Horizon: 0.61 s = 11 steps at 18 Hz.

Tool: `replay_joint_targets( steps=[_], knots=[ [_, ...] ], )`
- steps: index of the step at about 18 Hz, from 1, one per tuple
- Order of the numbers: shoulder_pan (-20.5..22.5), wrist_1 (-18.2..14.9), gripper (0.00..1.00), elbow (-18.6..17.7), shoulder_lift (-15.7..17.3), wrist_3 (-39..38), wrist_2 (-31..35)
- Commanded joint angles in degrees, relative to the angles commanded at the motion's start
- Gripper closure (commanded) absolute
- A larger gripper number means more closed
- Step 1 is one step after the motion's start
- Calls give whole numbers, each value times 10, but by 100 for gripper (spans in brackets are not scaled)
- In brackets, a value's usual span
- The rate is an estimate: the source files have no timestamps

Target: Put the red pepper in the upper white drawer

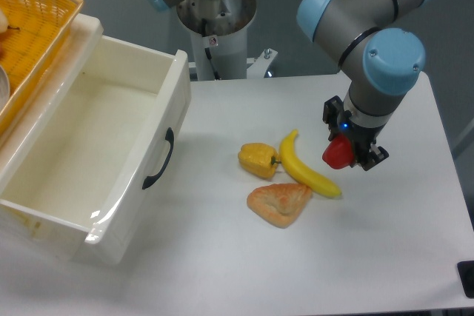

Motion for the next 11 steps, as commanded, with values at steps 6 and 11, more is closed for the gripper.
replay_joint_targets(
  steps=[6, 11],
  knots=[
    [-4, -3, 100, -5, 6, -3, -2],
    [-25, -3, 100, -28, 39, -80, -9]
  ],
)
